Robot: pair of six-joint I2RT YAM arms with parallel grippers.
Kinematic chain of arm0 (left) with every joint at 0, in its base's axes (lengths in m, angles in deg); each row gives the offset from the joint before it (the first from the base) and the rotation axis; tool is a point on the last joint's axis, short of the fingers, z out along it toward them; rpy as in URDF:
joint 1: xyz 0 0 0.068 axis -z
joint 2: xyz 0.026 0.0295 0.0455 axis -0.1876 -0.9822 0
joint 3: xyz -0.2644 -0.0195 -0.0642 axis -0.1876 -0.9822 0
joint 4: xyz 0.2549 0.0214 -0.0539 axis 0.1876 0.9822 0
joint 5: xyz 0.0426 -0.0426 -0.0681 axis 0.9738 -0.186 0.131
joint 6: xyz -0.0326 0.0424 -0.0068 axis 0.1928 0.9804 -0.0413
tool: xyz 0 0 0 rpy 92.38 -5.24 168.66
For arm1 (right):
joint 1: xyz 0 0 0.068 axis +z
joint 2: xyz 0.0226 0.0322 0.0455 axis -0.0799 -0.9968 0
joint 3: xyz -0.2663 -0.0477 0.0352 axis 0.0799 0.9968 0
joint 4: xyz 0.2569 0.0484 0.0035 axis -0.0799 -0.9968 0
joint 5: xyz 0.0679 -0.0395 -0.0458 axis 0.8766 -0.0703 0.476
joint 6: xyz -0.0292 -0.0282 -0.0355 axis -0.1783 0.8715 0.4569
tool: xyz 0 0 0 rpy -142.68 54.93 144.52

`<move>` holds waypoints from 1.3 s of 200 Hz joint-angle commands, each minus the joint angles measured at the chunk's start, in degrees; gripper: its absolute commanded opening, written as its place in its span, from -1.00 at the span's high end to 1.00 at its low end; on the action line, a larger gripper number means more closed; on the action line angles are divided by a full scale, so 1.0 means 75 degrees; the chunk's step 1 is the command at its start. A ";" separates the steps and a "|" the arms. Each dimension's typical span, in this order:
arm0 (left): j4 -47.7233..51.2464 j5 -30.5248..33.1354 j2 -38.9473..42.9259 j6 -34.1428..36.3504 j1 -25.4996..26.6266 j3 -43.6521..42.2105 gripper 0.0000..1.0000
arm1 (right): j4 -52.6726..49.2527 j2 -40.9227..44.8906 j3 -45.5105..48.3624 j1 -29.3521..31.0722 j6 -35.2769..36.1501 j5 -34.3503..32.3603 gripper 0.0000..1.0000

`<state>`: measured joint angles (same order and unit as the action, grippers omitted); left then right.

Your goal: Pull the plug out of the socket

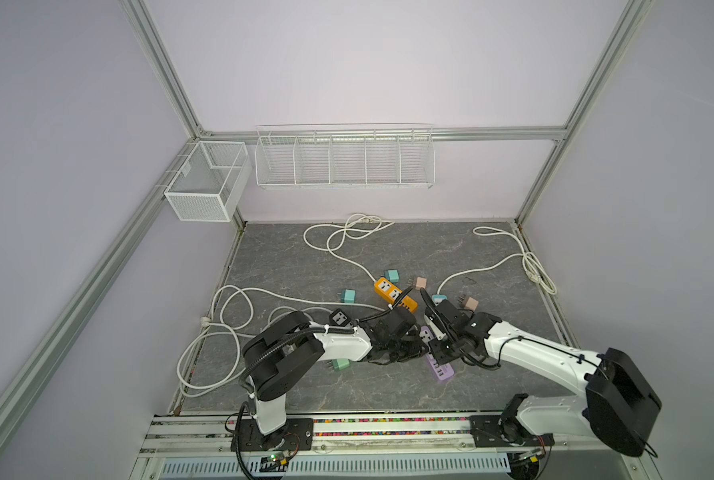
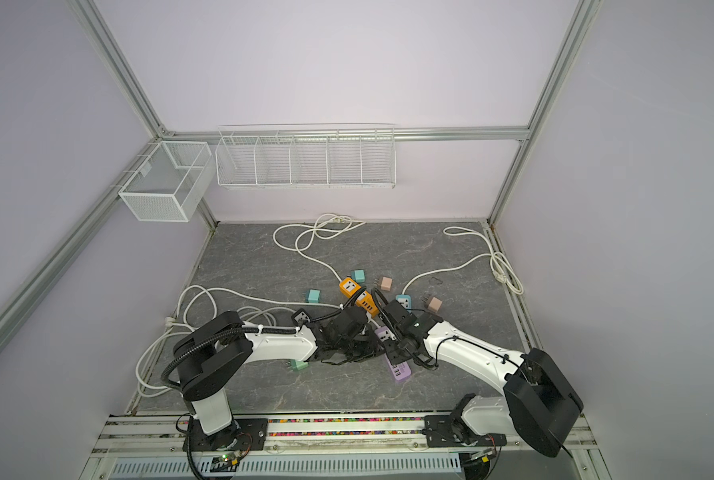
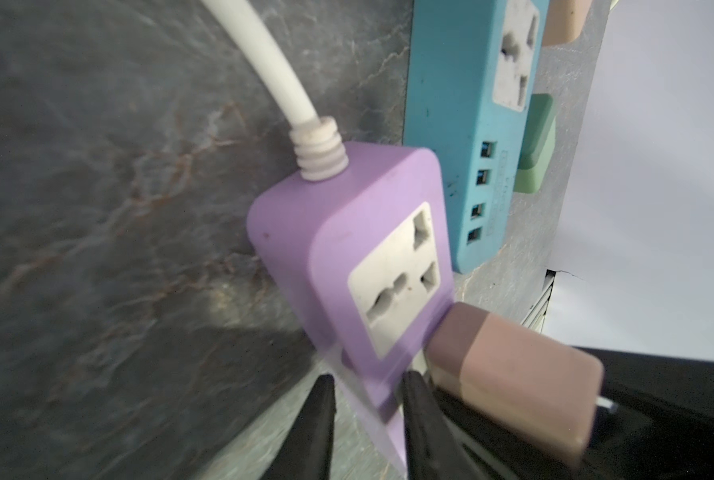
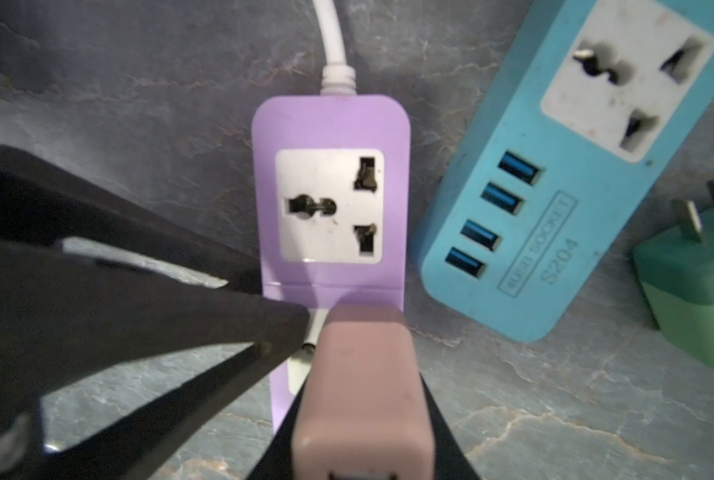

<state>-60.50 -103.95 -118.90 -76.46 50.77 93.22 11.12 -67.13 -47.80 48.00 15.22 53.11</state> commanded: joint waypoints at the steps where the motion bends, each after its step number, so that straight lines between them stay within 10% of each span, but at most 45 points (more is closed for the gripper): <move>1: 0.2152 0.0475 -0.0537 0.0147 0.0063 -0.0363 0.43 | 0.0638 0.0618 -0.0290 0.0061 0.0132 -0.0045 0.41; 62: 0.1970 0.0355 -0.0569 0.0364 0.0064 -0.0084 0.44 | 0.0083 0.0418 -0.0503 0.0017 0.0146 -0.0362 0.16; 260: 0.1596 0.0440 -0.0752 0.0276 0.0074 0.0382 0.44 | -0.0246 -0.0512 -0.0468 -0.0017 -0.0252 -0.0372 0.27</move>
<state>-55.97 -104.10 -120.39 -74.80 50.97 97.44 9.72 -70.69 -51.80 48.16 13.58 49.73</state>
